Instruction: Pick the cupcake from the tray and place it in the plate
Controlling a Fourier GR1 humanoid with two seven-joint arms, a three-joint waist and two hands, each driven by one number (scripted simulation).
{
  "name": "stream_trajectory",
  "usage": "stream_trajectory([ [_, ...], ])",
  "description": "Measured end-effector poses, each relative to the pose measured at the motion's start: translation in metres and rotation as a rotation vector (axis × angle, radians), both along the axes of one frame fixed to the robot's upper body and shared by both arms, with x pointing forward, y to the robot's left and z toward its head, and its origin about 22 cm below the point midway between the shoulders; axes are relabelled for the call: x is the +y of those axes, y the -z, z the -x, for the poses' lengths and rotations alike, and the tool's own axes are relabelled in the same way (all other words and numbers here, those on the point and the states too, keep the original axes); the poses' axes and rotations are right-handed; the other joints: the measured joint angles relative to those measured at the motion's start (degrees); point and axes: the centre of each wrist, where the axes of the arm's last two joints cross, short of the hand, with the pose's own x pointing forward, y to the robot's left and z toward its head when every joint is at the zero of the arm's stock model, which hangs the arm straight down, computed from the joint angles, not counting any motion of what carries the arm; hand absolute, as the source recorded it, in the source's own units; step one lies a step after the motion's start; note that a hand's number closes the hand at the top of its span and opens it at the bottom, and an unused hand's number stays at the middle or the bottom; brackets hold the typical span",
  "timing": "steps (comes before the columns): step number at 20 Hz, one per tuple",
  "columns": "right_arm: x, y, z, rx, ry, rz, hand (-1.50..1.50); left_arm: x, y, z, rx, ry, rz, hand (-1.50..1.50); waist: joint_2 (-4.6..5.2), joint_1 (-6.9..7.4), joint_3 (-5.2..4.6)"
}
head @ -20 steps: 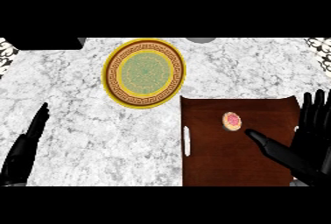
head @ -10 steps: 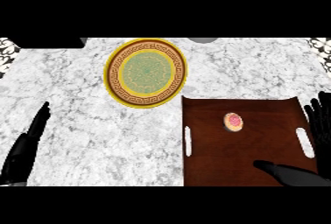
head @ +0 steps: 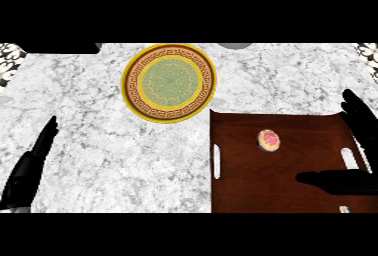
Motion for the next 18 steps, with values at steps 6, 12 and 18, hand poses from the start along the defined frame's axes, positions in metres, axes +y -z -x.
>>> stream_trajectory([
  [6,0.000,0.004,-0.025,0.149,-0.089,0.079,-1.50,-0.004,-0.005,-0.007,0.004,0.007,0.003,0.00,0.00,0.01,0.04],
  [12,0.001,0.027,-0.047,0.268,-0.181,0.178,-1.50,-0.006,-0.004,-0.005,0.006,0.006,0.000,0.00,0.01,0.09,0.07],
  [18,-0.006,0.042,-0.057,0.313,-0.246,0.204,-1.50,-0.002,-0.001,-0.007,0.011,-0.004,0.004,0.00,-0.06,-0.31,0.07],
])
